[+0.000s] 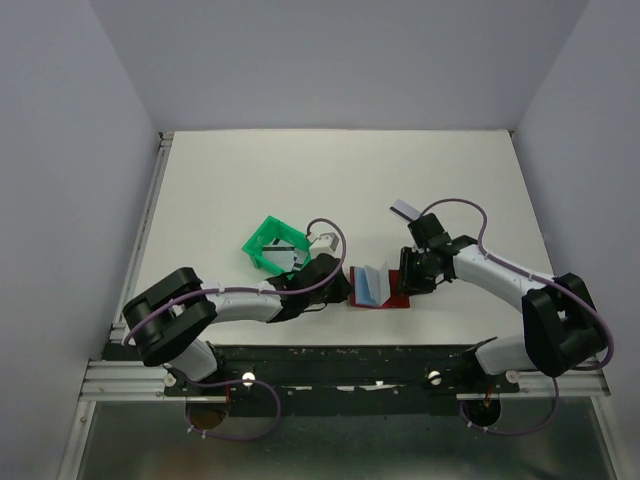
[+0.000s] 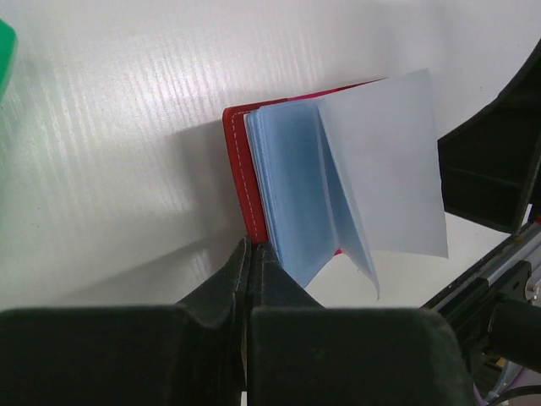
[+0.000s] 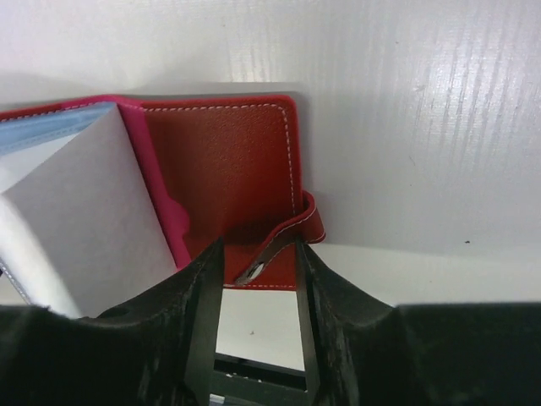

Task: Put the credit cards into the card holder
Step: Open the card holder at the center of the board.

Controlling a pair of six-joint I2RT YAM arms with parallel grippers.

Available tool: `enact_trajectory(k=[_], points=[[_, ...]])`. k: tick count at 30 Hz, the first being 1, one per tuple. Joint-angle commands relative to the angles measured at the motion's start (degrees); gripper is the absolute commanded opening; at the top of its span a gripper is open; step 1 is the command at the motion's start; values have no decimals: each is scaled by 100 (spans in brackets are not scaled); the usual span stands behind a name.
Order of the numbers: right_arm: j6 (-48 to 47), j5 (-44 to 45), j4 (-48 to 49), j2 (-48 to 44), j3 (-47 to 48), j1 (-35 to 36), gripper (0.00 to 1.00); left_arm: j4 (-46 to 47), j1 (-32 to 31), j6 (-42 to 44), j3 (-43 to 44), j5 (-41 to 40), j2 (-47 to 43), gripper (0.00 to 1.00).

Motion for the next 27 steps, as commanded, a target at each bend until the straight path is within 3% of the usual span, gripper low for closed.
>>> enact_trajectory(k=[1, 11, 16, 27], points=[[-77, 7, -33, -294, -32, 8, 51, 150, -25, 88, 178, 101, -126, 2], [-252, 754, -658, -1436, 329, 16, 61, 185, -16, 185, 415, 277, -21, 0], [-446, 396, -394, -1999, 232, 8, 63, 203, -25, 360, 661, 444, -21, 0], [-437, -730, 203, -1965, 30, 16, 63, 246, -25, 466, 1040, 769, 375, 0]])
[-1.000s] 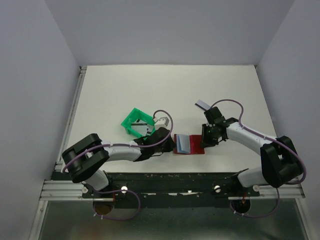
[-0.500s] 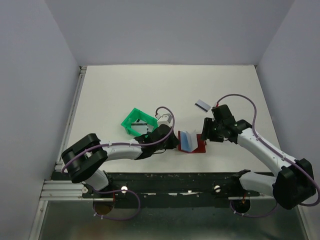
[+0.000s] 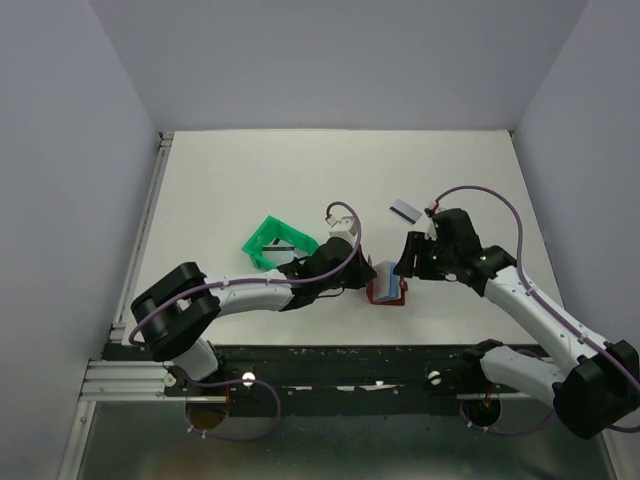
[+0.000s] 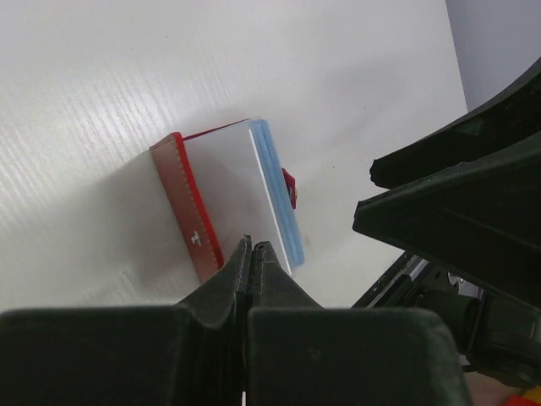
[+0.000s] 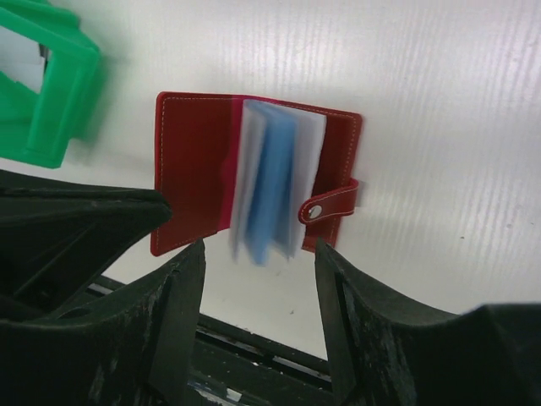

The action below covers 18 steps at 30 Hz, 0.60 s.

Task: Put the credit cards into the card holder
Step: Open the card holder at the center of the board.

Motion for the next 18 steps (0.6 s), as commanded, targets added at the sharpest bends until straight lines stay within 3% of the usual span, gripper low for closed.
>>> enact_trajectory(k=[1, 18], points=[[-66, -694, 501, 53, -147, 16, 63, 115, -25, 44, 41, 253, 191, 0], [251, -185, 492, 642, -95, 8, 47, -517, -25, -79, -319, -54, 253, 0]])
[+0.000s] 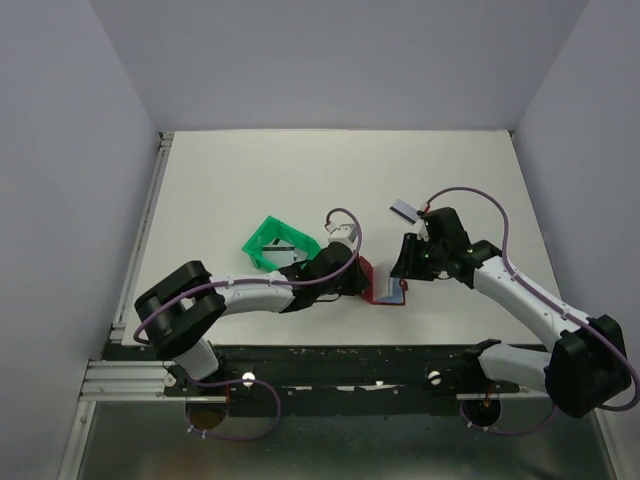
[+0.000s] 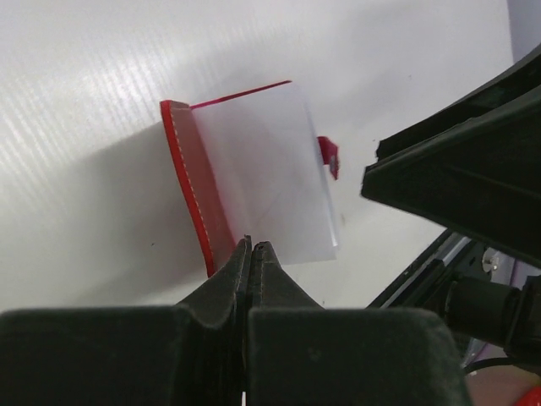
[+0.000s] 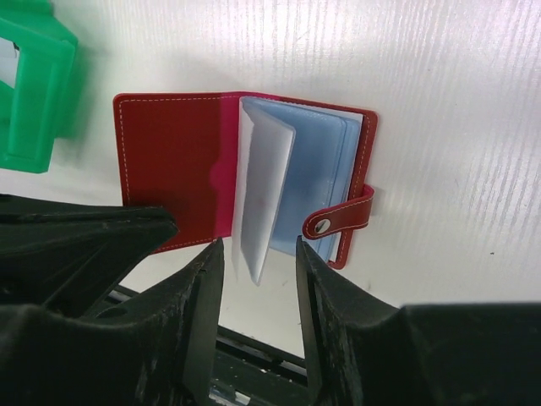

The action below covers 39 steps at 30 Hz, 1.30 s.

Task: Put the credit cards into the card holder
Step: Open the card holder at the center of the board.

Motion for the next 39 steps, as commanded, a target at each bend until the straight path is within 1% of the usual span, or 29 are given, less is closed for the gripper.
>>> enact_trajectory(k=[1, 7, 10, 14, 17, 18, 20, 23, 26, 32, 36, 39], points=[[126, 217, 60, -40, -24, 16, 45, -395, -25, -79, -276, -183, 78, 0], [170, 191, 148, 39, -25, 16, 42, -368, -25, -149, -478, -157, 175, 0], [196, 130, 235, 91, -25, 8, 38, -395, -34, -167, -496, -157, 219, 0], [232, 7, 323, 267, 11, 16, 27, -535, -34, -184, -452, -157, 315, 0], [197, -247, 507, 486, 11, 16, 20, -623, -34, -184, -426, -148, 420, 0], [197, -344, 552, 557, 11, 16, 15, -676, -43, -176, -417, -139, 447, 0], [188, -502, 631, 733, 19, 16, 9, -729, -43, -167, -417, -104, 517, 0], [214, -626, 762, 926, -24, 25, 9, -703, -60, -167, -469, -60, 579, 0], [240, -950, 1113, 1049, -103, 17, 9, -685, -69, -167, -487, -43, 640, 0], [232, -1469, 1404, 1515, -77, 25, 9, -729, -78, -149, -443, -34, 676, 0], [319, -1952, 1922, 1735, -183, 51, 9, -616, -95, -228, -618, -95, 527, 0], [363, -2050, 2116, 1893, -200, 113, 9, -579, -122, -272, -742, -148, 395, 4]])
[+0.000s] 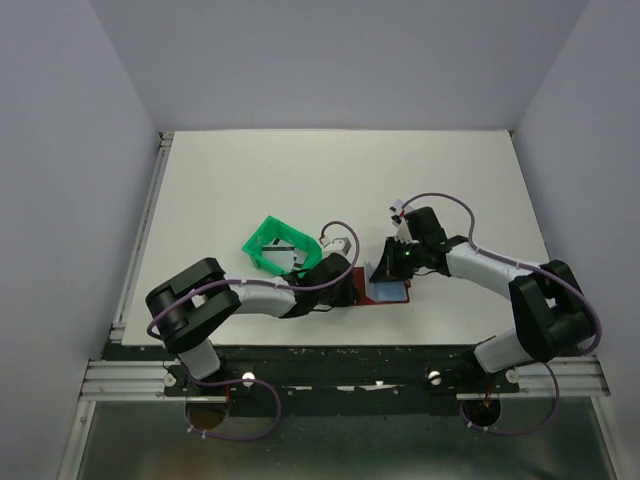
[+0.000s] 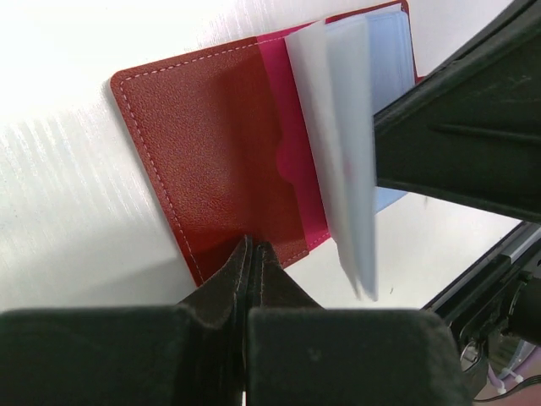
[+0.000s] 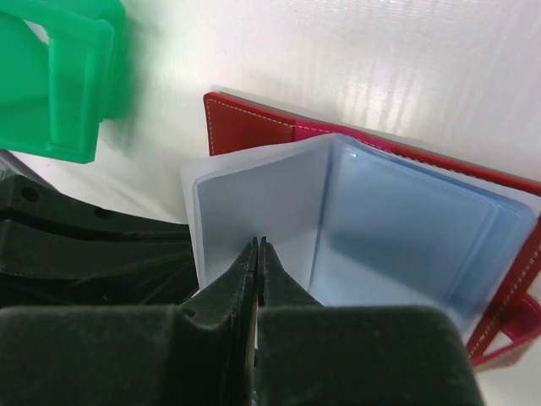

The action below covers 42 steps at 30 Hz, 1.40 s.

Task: Put the credit cards into the card holder
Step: Open the card holder at the center of the board.

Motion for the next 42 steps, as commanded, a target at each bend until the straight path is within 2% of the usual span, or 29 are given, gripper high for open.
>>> enact_trajectory(k=[1, 7, 14, 21, 23, 27, 31, 34, 38, 42], points=[[84, -470, 560, 260, -82, 115, 9, -477, -106, -49, -316, -124, 1, 5], [84, -233, 561, 621, -30, 212, 9, -845, -185, -111, -377, -422, -323, 19], [145, 31, 630, 990, -47, 230, 9, -1900, -317, -348, -395, -1046, -1000, 37], [137, 225, 648, 1149, -82, 274, 9, -2867, -546, -577, -404, -1837, -1948, 39], [145, 251, 657, 1166, -91, 282, 9, -2720, -581, -367, -439, -1987, -2361, 39], [163, 312, 666, 1175, -109, 282, 9, -1684, -590, 380, -588, -1970, -2890, 40], [181, 304, 683, 1158, -126, 274, 9, -1154, -581, 1030, -317, -1821, -2567, 41], [198, 321, 701, 1123, -144, 282, 9, -926, -581, 1207, -53, -1610, -2013, 35], [251, 260, 684, 1105, -135, 274, 9, -767, -572, 1033, 141, -1477, -1284, 29], [268, 225, 675, 1087, -109, 282, 9, -496, -537, 944, 106, -1373, -835, 27]])
